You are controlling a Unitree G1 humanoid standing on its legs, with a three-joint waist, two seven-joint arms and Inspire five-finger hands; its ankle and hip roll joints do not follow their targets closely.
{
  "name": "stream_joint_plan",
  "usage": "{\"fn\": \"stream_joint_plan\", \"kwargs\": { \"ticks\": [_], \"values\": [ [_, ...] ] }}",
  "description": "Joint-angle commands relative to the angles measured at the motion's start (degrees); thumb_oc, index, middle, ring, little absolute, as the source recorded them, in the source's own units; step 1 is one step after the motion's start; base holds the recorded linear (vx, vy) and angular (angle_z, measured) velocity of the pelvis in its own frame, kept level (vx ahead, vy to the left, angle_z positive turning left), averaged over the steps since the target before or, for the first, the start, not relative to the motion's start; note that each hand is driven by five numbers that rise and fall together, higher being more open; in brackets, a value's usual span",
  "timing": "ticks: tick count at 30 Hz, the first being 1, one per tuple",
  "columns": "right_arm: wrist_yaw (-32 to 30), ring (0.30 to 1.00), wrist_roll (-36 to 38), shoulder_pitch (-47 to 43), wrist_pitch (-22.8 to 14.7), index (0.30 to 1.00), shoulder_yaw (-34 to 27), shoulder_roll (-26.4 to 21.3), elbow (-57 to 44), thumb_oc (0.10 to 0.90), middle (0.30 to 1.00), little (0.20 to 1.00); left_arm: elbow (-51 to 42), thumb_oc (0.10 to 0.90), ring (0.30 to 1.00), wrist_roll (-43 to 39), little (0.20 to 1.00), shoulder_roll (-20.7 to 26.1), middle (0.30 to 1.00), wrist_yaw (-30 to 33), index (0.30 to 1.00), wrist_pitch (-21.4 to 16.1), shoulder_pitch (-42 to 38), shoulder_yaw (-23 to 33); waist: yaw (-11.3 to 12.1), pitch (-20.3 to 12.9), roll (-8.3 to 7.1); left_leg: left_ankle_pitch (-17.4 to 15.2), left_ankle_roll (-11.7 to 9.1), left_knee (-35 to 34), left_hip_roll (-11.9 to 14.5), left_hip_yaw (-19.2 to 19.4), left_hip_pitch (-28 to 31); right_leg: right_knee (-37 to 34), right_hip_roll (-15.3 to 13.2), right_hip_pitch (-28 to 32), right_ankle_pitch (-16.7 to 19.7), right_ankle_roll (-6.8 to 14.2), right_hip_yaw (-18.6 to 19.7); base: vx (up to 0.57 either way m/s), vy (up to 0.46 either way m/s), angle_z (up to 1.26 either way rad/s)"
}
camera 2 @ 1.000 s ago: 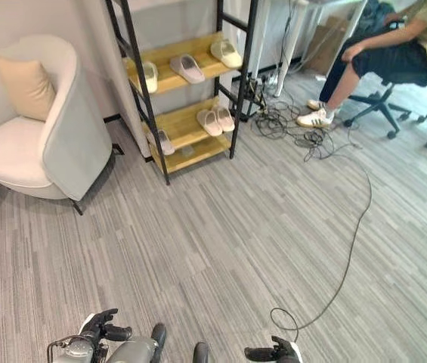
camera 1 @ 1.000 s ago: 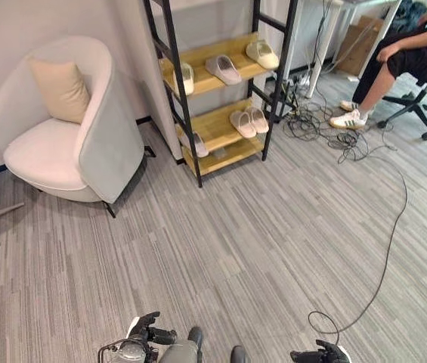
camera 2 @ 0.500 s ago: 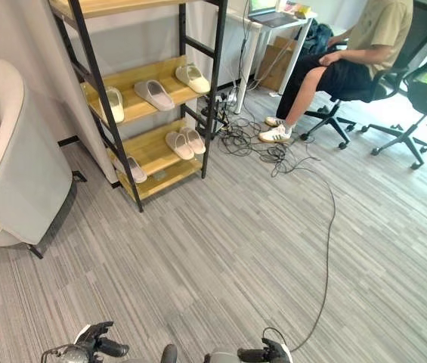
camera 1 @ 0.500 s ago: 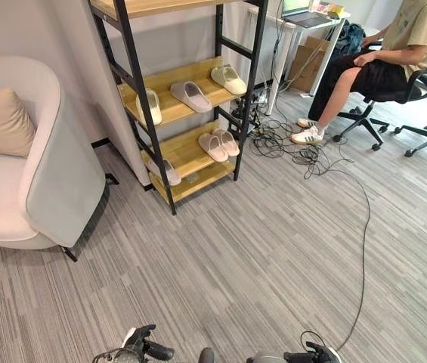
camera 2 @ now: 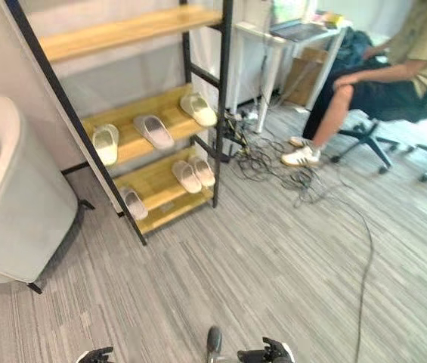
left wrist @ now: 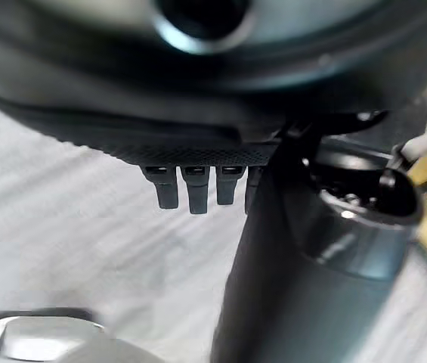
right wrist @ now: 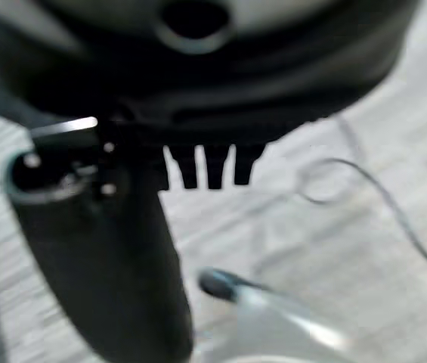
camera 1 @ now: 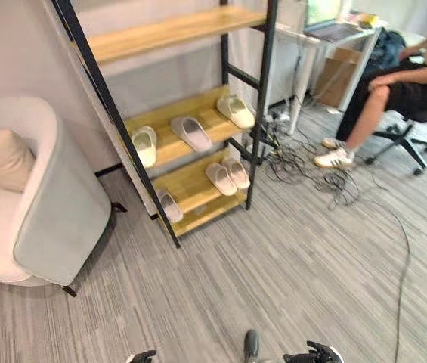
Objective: Arrange the slippers neatly on the shoe rack.
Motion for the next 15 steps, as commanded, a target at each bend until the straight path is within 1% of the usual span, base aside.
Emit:
{"fn": "stream_joint_plan", "kwargs": {
  "ticks": [1, 2, 3, 4, 5, 6, 7, 8, 9, 10, 11, 12, 14, 15],
  "values": [
    [-1.2, 0.900, 1.0, -3.0, -1.7, 0.900, -0.3, -2.4, -0.3, 0.800, 0.900, 0.900, -1.4, 0.800, 0.900, 0.6, 0.900, 2.3, 0.900, 0.5, 0.900, -1.1, -3.8, -1.9, 0.5, 5.1, -3.16, 12.9, 2.2, -4.1, 5.2, 5.5, -5.9, 2.8, -2.8, 3.9, -7.9, 6.9, 2.2, 0.31, -0.263, 0.00],
    [-1.3, 0.900, 1.3, -3.2, -1.5, 0.900, -0.3, -2.5, -0.2, 0.800, 0.900, 0.900, -1.4, 0.800, 0.900, 0.7, 0.900, 2.4, 0.900, 0.5, 0.900, -1.0, -4.0, -2.3, 0.8, 5.3, -3.24, 12.3, 2.4, -3.2, 5.5, 6.4, -7.6, 2.8, -2.7, 4.9, -8.5, 6.8, 2.3, 0.29, -0.129, 0.00],
    [-1.3, 0.900, 1.4, -3.4, -1.7, 0.900, 0.0, -2.5, -0.2, 0.800, 0.900, 0.900, -1.4, 0.800, 0.900, 0.5, 0.900, 2.2, 0.900, 0.5, 0.900, -1.1, -4.3, -2.6, 1.1, 5.0, -3.42, 10.7, 2.7, -5.5, 4.6, 7.2, -9.0, 2.4, -2.6, 5.8, -9.4, 6.8, 2.4, 0.39, -0.079, -0.22],
    [-1.5, 0.900, 1.4, -3.4, -1.9, 0.900, 0.2, -2.6, 0.1, 0.800, 0.900, 0.900, -1.3, 0.800, 0.900, 0.8, 0.900, 2.1, 0.900, 0.4, 0.900, -1.0, -4.5, -3.2, 1.8, 4.8, -3.42, 8.2, 3.2, -8.5, 2.4, 8.0, -11.6, 1.6, -2.0, 8.1, -10.7, 7.0, 2.7, 0.42, -0.055, -0.11],
    [-1.4, 0.900, 1.3, -3.4, -1.9, 0.900, 0.2, -2.7, 0.3, 0.800, 0.900, 0.900, -1.3, 0.800, 0.900, 0.8, 0.900, 2.1, 0.900, 0.3, 0.900, -1.1, -4.6, -3.3, 1.9, 4.5, -3.39, 7.1, 3.5, -12.1, 1.8, 8.8, -12.2, 1.5, -1.7, 8.6, -11.2, 7.4, 2.6, 0.41, -0.012, 0.03],
    [-1.4, 0.900, 1.2, -3.2, -2.0, 0.900, 0.1, -2.7, 0.5, 0.800, 0.900, 0.900, -1.3, 0.800, 0.900, 0.8, 0.900, 2.0, 0.900, 0.1, 0.900, -1.0, -4.6, -3.5, 2.1, 4.3, -3.16, 6.9, 3.5, -16.6, 1.4, 9.9, -12.5, 1.3, -1.3, 9.6, -12.0, 7.5, 2.3, 0.32, 0.033, 0.32],
    [-1.4, 0.900, 1.1, -3.1, -2.0, 0.900, 0.0, -2.6, 0.5, 0.800, 0.900, 0.900, -1.5, 0.800, 0.900, 1.0, 0.900, 2.1, 0.900, -0.1, 0.900, -1.0, -4.6, -3.5, 2.3, 4.2, -2.98, 7.2, 3.7, -21.6, 0.7, 11.1, -12.3, 1.0, -0.9, 10.8, -12.8, 7.7, 2.0, 0.22, 0.034, 0.40],
    [-1.4, 0.900, 1.1, -3.1, -2.0, 0.900, 0.0, -2.6, 0.5, 0.800, 0.900, 0.900, -1.5, 0.800, 0.900, 1.0, 0.900, 2.1, 0.900, -0.1, 0.900, -1.0, -4.6, -3.5, 2.4, 4.3, -2.99, 7.2, 3.7, -21.7, 0.7, 11.1, -12.2, 1.0, -0.9, 10.8, -12.8, 7.7, 2.1, 0.31, 0.055, 0.39],
    [-1.3, 0.900, 1.0, -3.1, -2.1, 0.900, 0.0, -2.5, 0.5, 0.800, 0.900, 0.900, -1.6, 0.800, 0.900, 1.2, 0.900, 2.2, 0.900, -0.3, 0.900, -1.1, -4.4, -3.4, 2.9, 3.7, -2.02, 10.6, 3.3, -29.2, 0.7, 13.3, -13.0, 0.7, 0.7, 12.7, -14.0, 7.7, 1.8, 0.30, 0.063, 0.08],
    [-1.4, 0.900, 0.9, -3.1, -2.1, 0.900, 0.1, -2.3, 0.4, 0.800, 0.900, 0.900, -1.6, 0.800, 0.900, 1.2, 0.900, 2.3, 0.900, -0.2, 0.900, -1.1, -4.1, -3.3, 3.2, 3.7, -1.66, 12.8, 3.0, -31.5, 0.9, 14.6, -13.0, 0.8, 1.3, 13.6, -14.7, 7.7, 1.9, 0.30, 0.063, -0.09],
    [-1.4, 0.900, 0.9, -3.1, -2.1, 0.900, 0.1, -2.3, 0.4, 0.800, 0.900, 0.900, -1.6, 0.800, 0.900, 1.3, 0.900, 2.4, 0.900, -0.2, 0.900, -1.1, -4.1, -3.3, 3.2, 3.7, -1.73, 12.9, 3.0, -31.7, 0.8, 14.6, -12.9, 0.8, 1.2, 13.7, -14.8, 7.7, 1.9, 0.31, 0.087, -0.14],
    [-1.1, 0.900, 0.2, -3.1, -2.0, 0.900, 0.3, -1.9, 0.2, 0.800, 0.900, 0.900, -1.3, 0.800, 0.900, 1.0, 0.900, 2.4, 0.900, -0.6, 0.900, -1.0, -3.3, -2.5, 4.2, 2.8, -1.63, 13.0, 3.8, -34.5, 0.7, 15.3, -12.3, 1.8, 2.0, 14.8, -15.9, 7.4, 2.2, 0.31, 0.085, -0.12],
    [-1.0, 0.900, -0.6, -2.7, -1.8, 0.900, 0.2, -1.4, 0.6, 0.800, 0.900, 0.900, -0.6, 0.800, 0.900, 1.1, 0.900, 2.5, 0.900, -0.9, 0.900, -0.8, -2.7, -2.0, 4.9, 1.6, -2.39, 12.6, 4.7, -34.2, -0.6, 13.6, -11.2, 4.2, 1.4, 15.6, -16.7, 8.1, 2.2, 0.30, 0.085, -0.15],
    [-1.0, 0.900, -0.7, -2.7, -1.8, 0.900, 0.2, -1.4, 0.6, 0.800, 0.900, 0.900, -0.6, 0.800, 0.900, 1.1, 0.900, 2.5, 0.900, -0.9, 0.900, -0.8, -2.7, -2.0, 4.9, 1.7, -2.43, 12.6, 4.7, -34.2, -0.6, 13.6, -11.2, 4.2, 1.4, 15.6, -16.8, 8.1, 2.2, 0.17, 0.061, -0.20]
  ]
}}
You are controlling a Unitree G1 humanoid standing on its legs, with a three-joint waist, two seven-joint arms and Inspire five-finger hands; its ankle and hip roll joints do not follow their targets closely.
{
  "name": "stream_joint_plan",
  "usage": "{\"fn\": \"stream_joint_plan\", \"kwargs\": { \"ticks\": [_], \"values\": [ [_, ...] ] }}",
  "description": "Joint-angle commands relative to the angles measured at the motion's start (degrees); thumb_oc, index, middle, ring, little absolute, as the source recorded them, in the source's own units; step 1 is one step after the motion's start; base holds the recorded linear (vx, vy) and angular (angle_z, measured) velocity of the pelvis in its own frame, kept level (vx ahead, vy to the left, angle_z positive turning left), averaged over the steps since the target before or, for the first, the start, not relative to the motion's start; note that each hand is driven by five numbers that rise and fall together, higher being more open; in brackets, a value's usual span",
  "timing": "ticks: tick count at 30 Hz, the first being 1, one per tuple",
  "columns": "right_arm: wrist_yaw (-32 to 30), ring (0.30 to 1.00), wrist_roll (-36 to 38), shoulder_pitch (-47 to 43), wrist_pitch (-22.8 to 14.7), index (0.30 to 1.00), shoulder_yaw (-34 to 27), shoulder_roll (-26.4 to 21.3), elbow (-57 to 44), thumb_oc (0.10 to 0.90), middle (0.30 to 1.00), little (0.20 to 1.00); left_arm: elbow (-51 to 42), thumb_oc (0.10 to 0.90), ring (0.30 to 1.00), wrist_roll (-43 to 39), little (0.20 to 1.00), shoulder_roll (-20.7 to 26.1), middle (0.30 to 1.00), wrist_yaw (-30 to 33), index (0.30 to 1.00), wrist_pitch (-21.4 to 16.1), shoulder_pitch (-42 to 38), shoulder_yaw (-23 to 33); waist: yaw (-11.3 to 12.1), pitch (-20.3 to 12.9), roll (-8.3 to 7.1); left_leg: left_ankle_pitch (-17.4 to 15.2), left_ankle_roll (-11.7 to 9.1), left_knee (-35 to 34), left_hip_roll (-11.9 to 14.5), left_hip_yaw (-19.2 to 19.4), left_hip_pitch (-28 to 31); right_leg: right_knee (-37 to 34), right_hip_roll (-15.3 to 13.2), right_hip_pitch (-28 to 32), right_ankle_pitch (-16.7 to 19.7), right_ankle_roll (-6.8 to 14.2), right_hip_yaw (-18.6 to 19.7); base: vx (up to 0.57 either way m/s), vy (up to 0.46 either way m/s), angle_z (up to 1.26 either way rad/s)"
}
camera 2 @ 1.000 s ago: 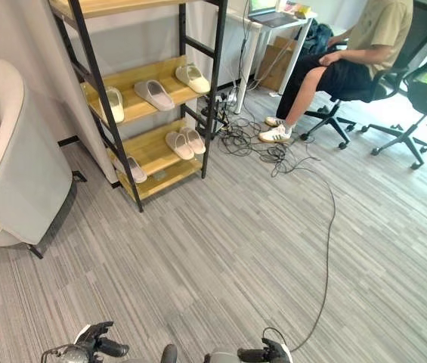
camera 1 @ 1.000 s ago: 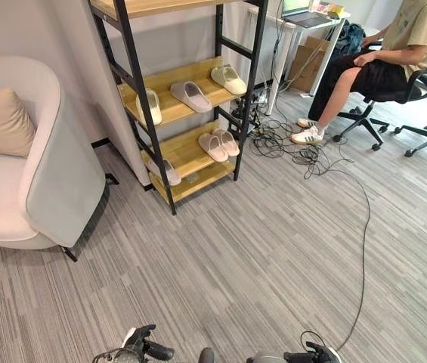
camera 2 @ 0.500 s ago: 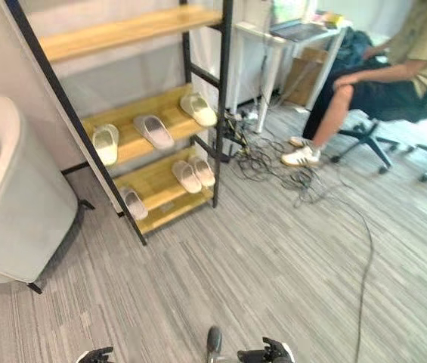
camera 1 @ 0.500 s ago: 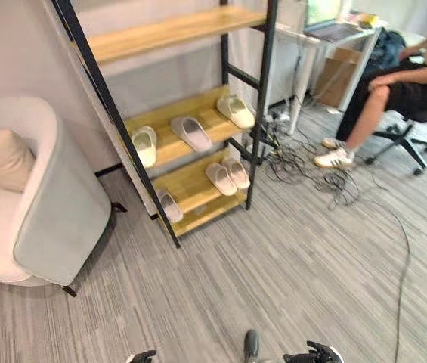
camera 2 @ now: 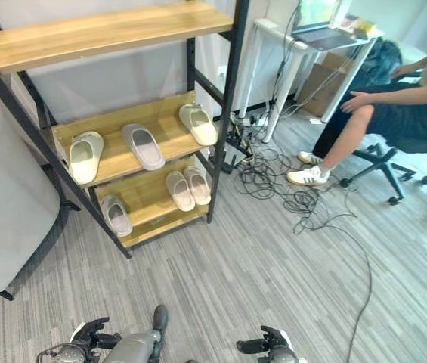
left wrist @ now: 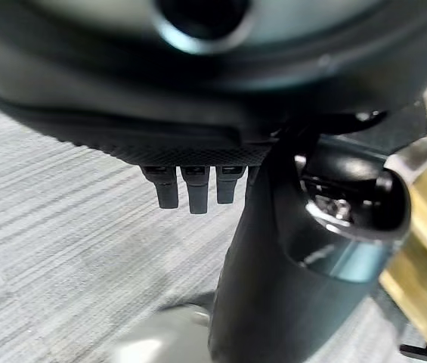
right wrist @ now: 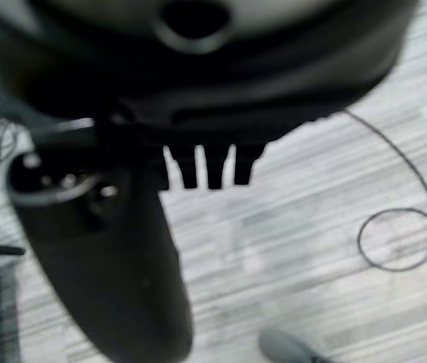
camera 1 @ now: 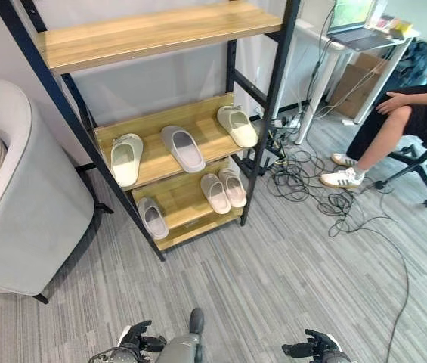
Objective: Arrange the slippers neatly on the shoe rack.
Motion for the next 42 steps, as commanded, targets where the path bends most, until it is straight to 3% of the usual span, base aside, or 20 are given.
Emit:
{"fn": "stream_joint_plan", "kwargs": {
  "ticks": [1, 3, 4, 5, 6, 9, 11, 13, 14, 17, 25, 27, 31, 32, 37, 39, 40, 42],
  "values": [
    [-0.9, 0.900, -0.9, 0.8, -1.9, 0.900, -1.4, -1.4, -2.2, 0.800, 0.900, 0.900, 0.4, 0.800, 0.900, 1.1, 0.900, 0.0, 0.900, -0.4, 0.900, -0.7, -0.7, -2.2, 2.9, -2.9, -0.08, -1.7, -1.7, 2.1, 0.2, -1.9, 3.0, 7.2, -1.5, -3.0, -2.3, 3.7, 4.4, 0.21, 0.107, -0.04],
    [-0.3, 0.900, -2.1, 1.5, -1.8, 0.900, -1.6, -1.1, -2.1, 0.800, 0.900, 0.900, 0.4, 0.800, 0.900, 1.1, 0.900, 0.5, 0.900, -0.9, 0.900, -0.5, -0.8, -1.6, 3.5, -3.9, -0.80, -4.5, 0.3, 2.9, -0.5, -2.6, 5.3, 17.3, -3.4, -5.7, -1.3, 6.8, 2.5, 0.27, 0.143, 0.16],
    [0.0, 0.900, -2.3, 1.3, -1.7, 0.900, -1.6, -1.0, -2.2, 0.800, 0.900, 0.900, 0.3, 0.800, 0.900, 1.0, 0.900, 0.7, 0.900, -0.8, 0.900, -0.4, -0.9, -1.3, 3.1, -3.4, -0.75, -5.4, 0.9, 2.7, -0.7, -3.0, 6.8, 23.0, -4.7, -8.7, 1.1, 8.1, 2.0, 0.11, 0.072, 0.49],
    [0.0, 0.900, -2.3, 1.3, -1.7, 0.900, -1.6, -1.0, -2.2, 0.800, 0.900, 0.900, 0.4, 0.800, 0.900, 1.0, 0.900, 0.7, 0.900, -0.8, 0.900, -0.4, -0.9, -1.3, 3.1, -3.6, -0.67, -5.3, 0.9, 2.7, -0.6, -3.0, 6.6, 22.9, -4.6, -8.8, 1.3, 8.1, 2.0, 0.22, 0.133, 0.74],
    [0.1, 0.900, -2.2, 1.0, -1.6, 0.900, -1.7, -0.6, -2.8, 0.800, 0.900, 0.900, 0.1, 0.800, 0.900, 0.6, 0.900, 1.3, 0.900, -0.7, 0.900, -0.3, -1.2, -1.6, 1.2, -2.4, 1.34, -7.0, 2.2, 2.0, -0.1, -6.5, 11.0, 36.5, -5.5, -17.1, 5.9, 9.4, 2.4, 0.24, 0.091, 0.72],
    [0.2, 0.900, -2.1, 1.2, -1.7, 0.900, -1.4, -0.5, -3.1, 0.800, 0.900, 0.900, 0.3, 0.800, 0.900, 0.8, 0.900, 1.3, 0.900, -0.9, 0.900, -0.2, -1.2, -1.5, 0.9, -2.6, 1.93, -7.8, 1.7, 0.3, 0.3, -8.5, 13.6, 29.0, -7.8, -18.8, 2.9, 7.2, 0.4, 0.24, -0.020, 0.83],
    [0.2, 0.900, -2.1, 0.9, -1.6, 0.900, -1.2, -0.6, -3.3, 0.800, 0.900, 0.900, 0.8, 0.800, 0.900, 0.8, 0.900, 1.2, 0.900, -0.9, 0.900, -0.3, -1.3, -1.5, 0.1, -2.3, 1.94, -8.5, 1.3, 0.1, 0.2, -9.9, 14.7, 22.9, -8.5, -20.5, 3.4, 6.8, 1.2, 0.21, -0.097, 0.46],
    [0.2, 0.900, -1.8, 0.5, -1.6, 0.900, -0.9, -0.6, -3.5, 0.800, 0.900, 0.900, 1.2, 0.800, 0.900, 1.1, 0.900, 1.1, 0.900, -0.4, 0.900, -0.6, -1.5, -1.6, -0.9, -1.9, 1.54, -9.3, 0.9, -0.4, -0.3, -12.1, 16.3, 16.2, -7.7, -22.5, 5.5, 7.5, 5.7, 0.21, -0.103, 0.26],
    [0.2, 0.900, -1.8, 0.5, -1.6, 0.900, -0.9, -0.6, -3.5, 0.800, 0.900, 0.900, 1.2, 0.800, 0.900, 1.1, 0.900, 1.1, 0.900, -0.4, 0.900, -0.6, -1.5, -1.6, -0.9, -1.8, 1.67, -9.5, 0.9, -0.5, -0.1, -12.1, 16.5, 16.1, -7.6, -22.2, 5.4, 7.4, 5.6, 0.19, -0.087, 0.38],
    [0.4, 0.900, -1.3, 0.8, -1.3, 0.900, -1.0, -0.6, -3.5, 0.800, 0.900, 0.900, 1.9, 0.800, 0.900, 2.1, 0.900, 0.8, 0.900, -0.6, 0.900, -0.6, -2.0, -2.1, -2.5, -1.4, 0.87, -10.6, -0.3, -1.6, -0.6, -16.1, 18.9, 9.7, -6.8, -23.3, 8.9, 8.6, 11.8, 0.23, -0.131, 0.80],
    [0.4, 0.900, -1.6, 1.9, -1.7, 0.900, -0.6, -1.3, -3.6, 0.800, 0.900, 0.900, 2.3, 0.800, 0.900, 3.0, 0.900, -0.2, 0.900, -0.8, 0.900, -0.4, -1.4, -2.8, -3.1, -3.2, 0.61, -10.6, -3.8, -2.7, 3.3, -18.4, 19.3, 6.1, -5.9, -19.2, 8.5, 6.7, 7.2, 0.15, -0.197, 0.64],
    [0.1, 0.900, -1.2, 1.8, -2.0, 0.900, -0.4, -1.8, -3.7, 0.800, 0.900, 0.900, 1.7, 0.800, 0.900, 3.0, 0.900, -0.5, 0.900, -0.7, 0.900, -0.3, -2.3, -3.5, -3.3, -2.9, 0.42, -9.9, -5.3, -1.6, 4.9, -17.6, 17.2, 4.7, -5.4, -17.6, 7.3, 5.9, 4.8, 0.04, -0.225, 0.48],
    [-0.5, 0.900, -0.5, 1.8, -2.3, 0.900, -0.5, -2.4, -3.7, 0.800, 0.900, 0.900, 0.6, 0.800, 0.900, 2.8, 0.900, -0.8, 0.900, -0.5, 0.900, -0.3, -3.4, -4.6, -3.7, -1.8, -0.53, -9.5, -5.8, 3.3, 5.5, -13.4, 13.4, 3.8, -5.9, -15.9, 6.4, 5.2, 3.1, -0.02, -0.120, 0.73],
    [-0.6, 0.900, 0.1, 1.8, -2.3, 0.900, -0.5, -2.5, -3.8, 0.800, 0.900, 0.900, -0.2, 0.800, 0.900, 2.9, 0.900, -0.9, 0.900, -0.5, 0.900, -0.3, -4.0, -5.5, -4.3, -1.1, -1.08, -10.0, -5.2, 5.7, 5.5, -8.4, 11.7, 3.4, -6.2, -14.7, 5.8, 4.8, 2.0, -0.05, -0.080, 0.43],
    [-0.3, 0.900, 0.3, 2.2, -2.3, 0.900, -0.8, -2.3, -3.6, 0.800, 0.900, 0.900, 0.4, 0.800, 0.900, 4.0, 0.900, -1.0, 0.900, -0.8, 0.900, 0.0, -3.3, -5.5, -5.1, -2.1, -0.55, -10.5, -3.5, 3.4, 3.2, -3.9, 13.1, 3.0, -5.8, -13.4, 5.8, 4.7, 0.7, 0.00, -0.018, 0.33],
    [-0.1, 0.900, 0.0, 2.3, -2.3, 0.900, -0.7, -1.9, -3.7, 0.800, 0.900, 0.900, 0.8, 0.800, 0.900, 4.0, 0.900, -1.0, 0.900, -0.9, 0.900, 0.2, -2.8, -5.1, -5.0, -2.5, -0.25, -10.5, -3.0, 2.1, 2.4, -4.2, 13.9, 3.5, -5.3, -13.8, 5.9, 4.7, 1.0, -0.01, 0.068, -0.02],
    [0.1, 0.900, -0.7, 2.0, -2.1, 0.900, -0.7, -1.7, -3.5, 0.800, 0.900, 0.900, 1.3, 0.800, 0.900, 4.1, 0.900, -0.9, 0.900, -1.1, 0.900, 0.1, -2.5, -4.6, -4.5, -2.6, 0.05, -10.2, -2.5, -0.1, 0.7, -7.1, 14.7, 4.4, -5.0, -14.7, 6.3, 5.0, 0.9, -0.04, 0.106, 0.07],
    [0.2, 0.900, -1.6, 2.1, -2.2, 0.900, -0.4, -1.5, -3.8, 0.800, 0.900, 0.900, 1.6, 0.800, 0.900, 3.7, 0.900, -0.7, 0.900, -1.0, 0.900, 0.2, -1.9, -3.8, -4.2, -2.8, 0.28, -9.5, -1.9, -2.7, 0.6, -7.0, 16.1, 5.9, -5.1, -15.7, 7.0, 5.7, 0.6, -0.05, 0.077, -0.04]
  ]
}}
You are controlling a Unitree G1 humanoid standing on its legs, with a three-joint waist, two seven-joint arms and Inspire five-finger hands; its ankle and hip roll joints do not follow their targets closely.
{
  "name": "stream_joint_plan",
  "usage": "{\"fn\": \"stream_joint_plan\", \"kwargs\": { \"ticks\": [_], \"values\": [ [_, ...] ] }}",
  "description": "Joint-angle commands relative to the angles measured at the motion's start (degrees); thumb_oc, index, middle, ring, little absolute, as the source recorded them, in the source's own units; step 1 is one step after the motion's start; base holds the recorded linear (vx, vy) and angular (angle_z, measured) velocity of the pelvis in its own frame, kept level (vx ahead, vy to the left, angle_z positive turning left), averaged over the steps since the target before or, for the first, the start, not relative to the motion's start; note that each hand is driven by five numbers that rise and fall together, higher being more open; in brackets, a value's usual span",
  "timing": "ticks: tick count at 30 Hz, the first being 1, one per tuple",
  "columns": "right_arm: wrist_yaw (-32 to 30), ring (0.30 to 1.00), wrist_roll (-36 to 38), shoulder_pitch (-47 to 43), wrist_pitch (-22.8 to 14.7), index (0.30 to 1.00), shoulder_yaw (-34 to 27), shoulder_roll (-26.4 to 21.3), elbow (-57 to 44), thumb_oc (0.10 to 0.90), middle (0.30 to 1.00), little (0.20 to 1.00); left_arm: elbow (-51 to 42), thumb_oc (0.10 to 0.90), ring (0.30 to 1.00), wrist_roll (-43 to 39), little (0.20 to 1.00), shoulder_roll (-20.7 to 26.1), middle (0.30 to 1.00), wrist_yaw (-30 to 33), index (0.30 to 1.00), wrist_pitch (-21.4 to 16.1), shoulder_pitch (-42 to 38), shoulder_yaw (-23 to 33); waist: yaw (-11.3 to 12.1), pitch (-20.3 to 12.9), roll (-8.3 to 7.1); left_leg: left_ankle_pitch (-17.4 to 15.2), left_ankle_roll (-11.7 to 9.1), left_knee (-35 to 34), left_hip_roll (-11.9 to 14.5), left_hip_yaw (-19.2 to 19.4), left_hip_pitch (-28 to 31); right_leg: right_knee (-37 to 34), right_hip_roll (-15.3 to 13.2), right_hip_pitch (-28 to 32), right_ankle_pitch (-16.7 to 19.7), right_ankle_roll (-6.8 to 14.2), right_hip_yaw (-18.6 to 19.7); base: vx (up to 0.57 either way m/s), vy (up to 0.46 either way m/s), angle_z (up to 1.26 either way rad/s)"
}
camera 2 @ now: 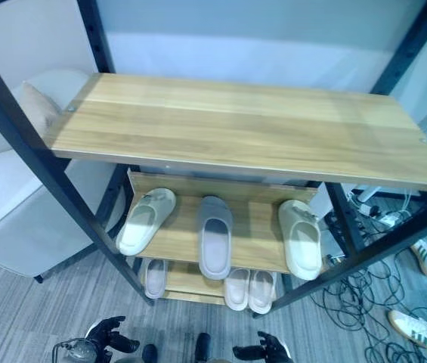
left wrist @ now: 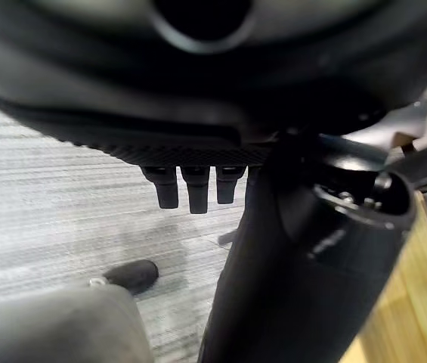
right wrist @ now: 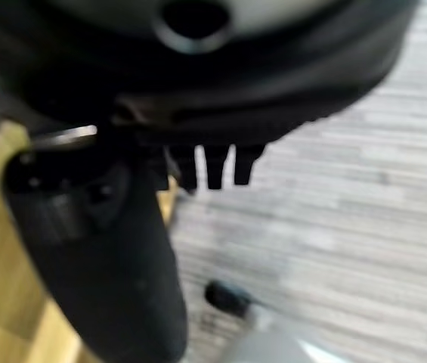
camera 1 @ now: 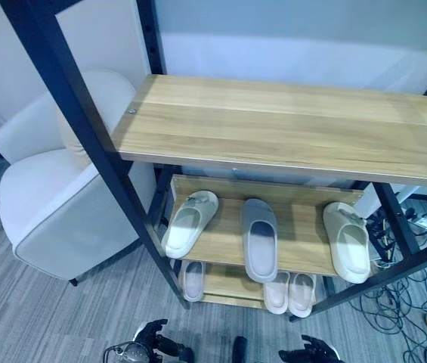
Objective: Arrange the slippers neatly on the shoe rack.
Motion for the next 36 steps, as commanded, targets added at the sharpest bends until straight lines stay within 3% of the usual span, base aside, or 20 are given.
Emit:
{"fn": "stream_joint_plan", "kwargs": {
  "ticks": [1, 3, 5, 12, 16, 18, 21, 25, 29, 30, 32, 36],
  "values": [
    [-0.2, 0.900, -1.4, -3.1, -1.7, 0.900, -0.2, -1.7, -1.0, 0.800, 0.900, 0.900, 2.3, 0.800, 0.900, 1.2, 0.900, 1.4, 0.900, 0.1, 0.900, -0.9, 0.7, 1.1, 1.3, -2.1, -0.89, -3.5, -0.1, -1.4, -2.5, -2.6, 1.1, 7.3, 0.0, -2.4, -6.4, 5.1, 2.6, -0.07, 0.057, -0.06],
    [0.0, 0.900, -1.1, -3.8, -1.7, 0.900, -0.2, -1.4, -1.3, 0.800, 0.900, 0.900, 2.2, 0.800, 0.900, 0.7, 0.900, 2.0, 0.900, -0.1, 0.900, -1.0, 0.6, 1.6, 1.2, -1.6, -0.59, -2.1, 0.3, -2.6, -2.1, -2.9, 0.9, 10.6, -0.1, -4.3, -7.3, 6.2, 3.4, -0.09, 0.036, -0.04],
    [0.3, 0.900, -0.6, -4.2, -1.6, 0.900, -0.3, -1.0, -1.1, 0.800, 0.900, 0.900, 2.3, 0.800, 0.900, 1.1, 0.900, 2.7, 0.900, 0.0, 0.900, -1.0, 0.1, 1.4, 1.2, -1.3, -0.26, -1.2, 0.6, -3.1, -1.7, -3.5, 0.4, 12.8, 0.0, -4.8, -8.3, 7.0, 8.1, -0.09, 0.001, -0.01],
    [0.3, 0.900, -0.8, -3.8, -1.3, 0.900, -0.6, -0.6, -0.8, 0.800, 0.900, 0.900, 2.5, 0.800, 0.900, 1.1, 0.900, 2.9, 0.900, 0.1, 0.900, -1.0, 0.1, 1.5, 2.3, -2.1, 0.28, -1.3, -0.3, -3.3, 0.3, -3.6, -0.5, 11.8, -5.0, -2.8, -7.1, 7.0, 10.0, -0.02, -0.117, 0.08],
    [0.5, 0.900, -1.7, -4.3, -1.2, 0.900, -0.2, -0.5, -1.7, 0.800, 0.900, 0.900, 2.6, 0.800, 0.900, 1.0, 0.900, 3.3, 0.900, 0.6, 0.900, -1.0, -0.2, 1.7, 3.5, -2.5, -0.82, -1.1, -2.0, -2.7, 2.3, -2.9, -2.2, 8.3, -8.5, -1.3, -5.6, 8.5, 8.6, -0.04, -0.240, 0.14],
    [0.6, 0.900, -2.1, -4.2, -1.2, 0.900, 0.2, -0.5, -2.0, 0.800, 0.900, 0.900, 2.8, 0.800, 0.900, 1.0, 0.900, 3.5, 0.900, 0.7, 0.900, -1.0, -0.1, 1.8, 3.6, -2.9, -1.48, -0.7, -2.9, -3.3, 3.1, -2.7, -2.1, 6.1, -8.0, -0.4, -6.2, 8.7, 7.7, -0.01, -0.290, -0.07],
    [0.1, 0.900, -1.8, -4.9, -1.4, 0.900, 0.5, -0.9, -2.3, 0.800, 0.900, 0.900, 2.2, 0.800, 0.900, 0.4, 0.900, 3.1, 0.900, 1.0, 0.900, -1.2, -1.2, 1.2, 3.1, -2.3, -1.31, 1.5, -5.1, -3.6, 5.8, -3.5, -3.4, 6.0, -5.6, -0.6, -7.8, 8.0, 7.9, -0.05, -0.318, -0.05],
    [-0.7, 0.900, -0.6, -5.6, -1.6, 0.900, 0.9, -2.0, -2.8, 0.800, 0.900, 0.900, 0.9, 0.800, 0.900, 0.1, 0.900, 2.0, 0.900, 1.2, 0.900, -1.4, -3.1, -1.0, 2.2, -0.9, -1.25, 3.1, -5.9, -1.4, 6.7, -4.8, -6.2, 4.7, -3.0, 0.2, -8.8, 6.1, 6.5, -0.09, -0.175, 0.29],
    [-0.8, 0.900, 0.0, -5.8, -1.8, 0.900, 1.1, -2.2, -2.9, 0.800, 0.900, 0.900, 0.7, 0.800, 0.900, -0.1, 0.900, 1.3, 0.900, 1.3, 0.900, -1.5, -3.8, -1.8, 1.7, -0.5, -2.12, 0.8, -5.1, 2.5, 4.3, -5.0, -6.6, 4.6, -3.0, 0.0, -8.1, 5.2, 5.9, -0.09, -0.094, 0.31],
    [-0.6, 0.900, -0.2, -5.7, -2.0, 0.900, 1.5, -2.1, -3.1, 0.800, 0.900, 0.900, 1.0, 0.800, 0.900, 0.5, 0.900, 1.0, 0.900, 1.1, 0.900, -1.5, -3.5, -1.9, 1.4, -1.4, -2.21, -1.7, -4.4, 2.2, 3.0, -4.9, -4.6, 4.2, -2.7, -0.1, -8.0, 4.9, 5.9, 0.00, 0.000, 0.00],
    [-0.3, 0.900, -0.5, -5.3, -2.0, 0.900, 1.7, -2.0, -3.5, 0.800, 0.900, 0.900, 1.3, 0.800, 0.900, 1.0, 0.900, 0.6, 0.900, 0.8, 0.900, -1.4, -2.6, -1.9, 1.0, -2.3, -1.25, -1.8, -3.8, 0.4, 3.1, -3.8, -2.4, 4.1, -2.0, 0.0, -8.1, 5.1, 5.9, 0.02, 0.062, -0.27],
    [0.0, 0.900, -0.4, -4.9, -2.6, 0.900, 2.3, -1.2, -6.8, 0.800, 0.900, 0.900, 1.5, 0.800, 0.900, 1.6, 0.900, 0.5, 0.900, 0.9, 0.900, -1.4, -2.2, -2.0, 0.8, -3.1, -0.78, -1.3, -3.0, -3.2, 1.9, -4.1, -0.7, 3.9, -2.1, 0.1, -7.3, 5.6, 5.8, 0.01, 0.075, -0.04]
  ]
}}
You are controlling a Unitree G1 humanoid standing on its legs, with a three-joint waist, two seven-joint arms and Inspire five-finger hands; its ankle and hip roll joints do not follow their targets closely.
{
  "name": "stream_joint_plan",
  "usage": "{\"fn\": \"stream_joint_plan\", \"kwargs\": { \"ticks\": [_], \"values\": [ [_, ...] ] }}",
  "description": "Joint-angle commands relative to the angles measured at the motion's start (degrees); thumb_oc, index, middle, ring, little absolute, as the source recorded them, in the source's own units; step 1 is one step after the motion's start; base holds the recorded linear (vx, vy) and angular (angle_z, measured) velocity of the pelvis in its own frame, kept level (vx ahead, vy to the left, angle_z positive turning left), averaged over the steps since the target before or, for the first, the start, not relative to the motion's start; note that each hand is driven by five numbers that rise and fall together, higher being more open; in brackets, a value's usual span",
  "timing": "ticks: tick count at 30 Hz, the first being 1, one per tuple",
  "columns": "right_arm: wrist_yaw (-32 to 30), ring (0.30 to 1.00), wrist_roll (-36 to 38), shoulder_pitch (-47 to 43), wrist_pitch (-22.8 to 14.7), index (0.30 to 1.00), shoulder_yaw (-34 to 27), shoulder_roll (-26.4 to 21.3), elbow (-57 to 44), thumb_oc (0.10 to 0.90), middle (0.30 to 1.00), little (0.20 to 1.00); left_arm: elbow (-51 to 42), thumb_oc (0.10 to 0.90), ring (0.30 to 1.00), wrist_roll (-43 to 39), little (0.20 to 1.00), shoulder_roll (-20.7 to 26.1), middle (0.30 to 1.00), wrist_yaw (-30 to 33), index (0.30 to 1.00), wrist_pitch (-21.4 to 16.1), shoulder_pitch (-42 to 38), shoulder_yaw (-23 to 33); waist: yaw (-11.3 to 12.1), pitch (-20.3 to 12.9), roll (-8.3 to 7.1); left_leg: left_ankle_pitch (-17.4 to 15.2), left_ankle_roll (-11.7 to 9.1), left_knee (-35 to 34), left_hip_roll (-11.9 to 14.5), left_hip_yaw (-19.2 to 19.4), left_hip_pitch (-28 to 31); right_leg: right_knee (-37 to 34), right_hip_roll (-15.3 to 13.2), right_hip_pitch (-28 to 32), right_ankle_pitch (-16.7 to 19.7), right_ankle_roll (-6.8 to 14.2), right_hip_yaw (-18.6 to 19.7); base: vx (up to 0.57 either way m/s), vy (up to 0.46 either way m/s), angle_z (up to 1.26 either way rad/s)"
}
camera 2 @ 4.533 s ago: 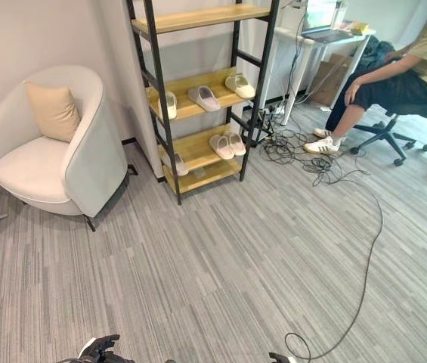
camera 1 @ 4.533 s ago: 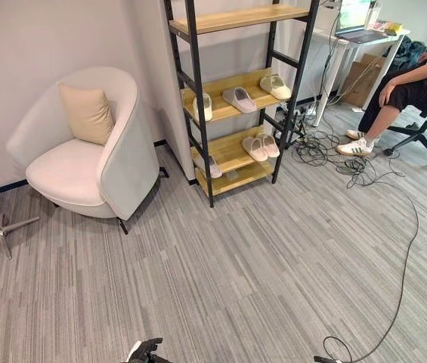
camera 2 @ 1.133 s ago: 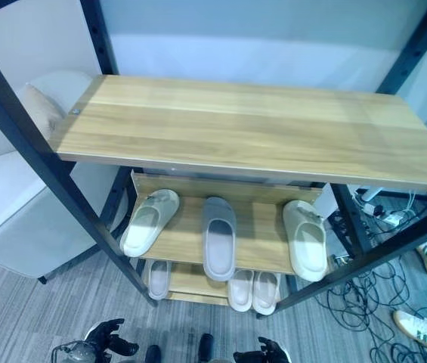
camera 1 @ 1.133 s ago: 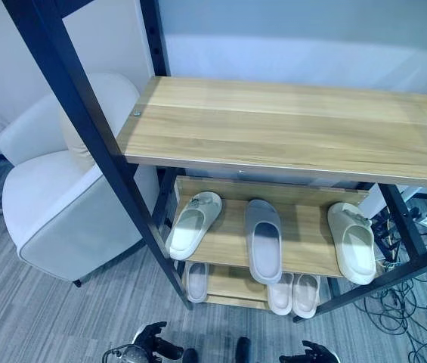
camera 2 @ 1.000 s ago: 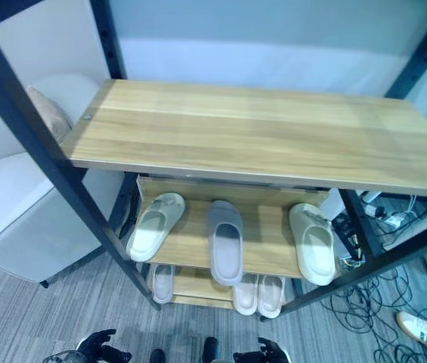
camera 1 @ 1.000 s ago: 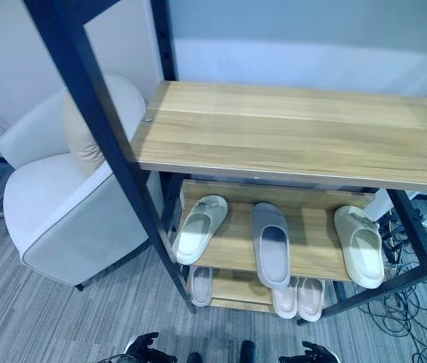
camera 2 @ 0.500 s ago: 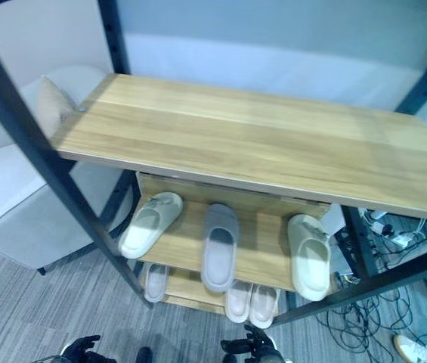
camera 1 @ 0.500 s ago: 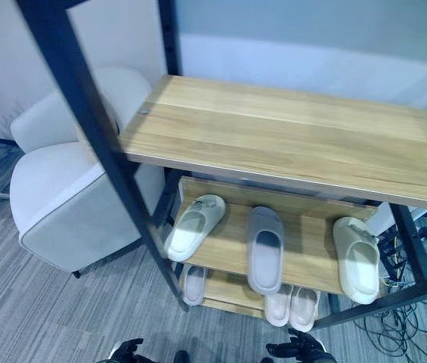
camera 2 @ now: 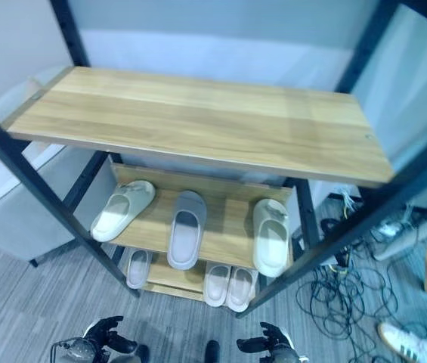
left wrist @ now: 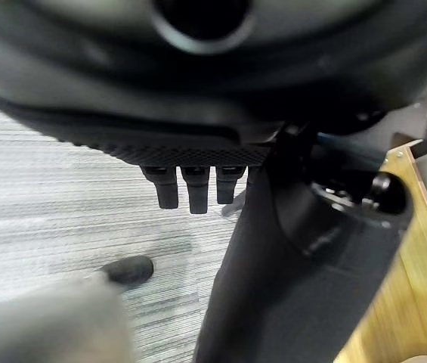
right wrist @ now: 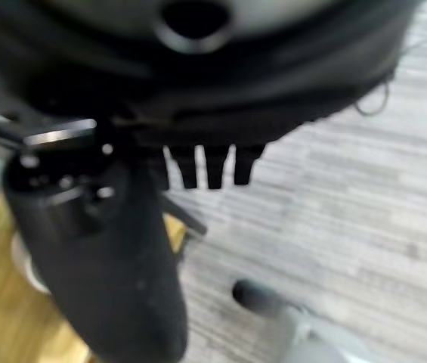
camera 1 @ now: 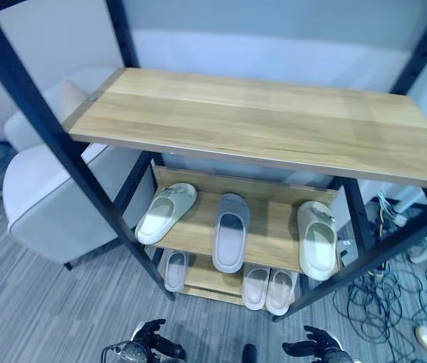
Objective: Arrange the slippers neatly on the shoe rack.
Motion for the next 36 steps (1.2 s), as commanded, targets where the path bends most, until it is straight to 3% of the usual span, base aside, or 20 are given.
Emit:
{"fn": "stream_joint_plan", "kwargs": {
  "ticks": [1, 10, 15, 29, 36],
  "values": [
    [-0.2, 0.900, -0.5, -3.8, -3.3, 0.900, 0.1, 0.5, -4.9, 0.800, 0.900, 0.900, 1.4, 0.800, 0.900, 1.7, 0.900, 1.1, 0.900, 0.8, 0.900, -1.4, -1.0, -0.6, 2.1, -0.9, -0.68, -2.3, 0.1, -1.6, -1.1, -1.2, 1.2, 4.1, 1.5, 0.0, -5.8, 2.4, 1.3, 0.00, 0.065, 0.04],
    [-1.4, 0.900, -5.8, -2.3, -3.6, 0.900, 2.4, 0.2, -20.2, 0.800, 0.900, 0.900, 1.5, 0.800, 0.900, 1.8, 0.900, 1.8, 0.900, 2.0, 0.900, -1.1, 0.2, 1.3, 2.0, -0.6, -0.38, -1.8, 1.0, -3.0, -2.3, 0.2, 1.3, 4.2, 0.2, -1.6, -4.3, 3.9, 2.8, -0.05, 0.088, -0.06],
    [-0.1, 0.900, -7.8, 5.2, -4.6, 0.900, 0.3, -3.2, -40.8, 0.800, 0.900, 0.900, 0.9, 0.800, 0.900, 2.1, 0.900, 1.4, 0.900, 2.8, 0.900, -1.3, 1.8, 2.7, 0.8, -0.5, -0.67, -2.3, 1.4, -3.0, -2.5, 1.7, 1.9, 5.1, -0.1, -2.2, -4.1, 4.5, 3.6, -0.03, 0.043, -0.17],
    [7.4, 0.900, 2.1, 10.3, -3.0, 0.900, 1.6, -3.4, -49.6, 0.800, 0.900, 0.900, -0.1, 0.800, 0.900, 1.7, 0.900, 1.1, 0.900, 1.5, 0.900, -0.9, 1.7, 2.5, 0.8, -1.2, -1.87, -2.8, 1.3, -3.0, -1.9, 2.6, 3.4, 4.5, -0.3, -0.7, -4.0, 4.5, 3.8, -0.01, 0.002, -0.08],
    [12.7, 0.900, 9.6, 12.8, -3.6, 0.900, 0.9, -9.7, -64.7, 0.800, 0.900, 0.900, -0.1, 0.800, 0.900, 2.8, 0.900, 1.1, 0.900, 0.5, 0.900, -0.9, 1.3, 2.0, 0.4, -2.4, -2.38, -3.1, 0.7, -3.0, -1.3, 2.6, 4.2, 3.4, -0.1, 0.9, -4.4, 4.4, 3.7, 0.00, -0.003, 0.00]
  ]
}}
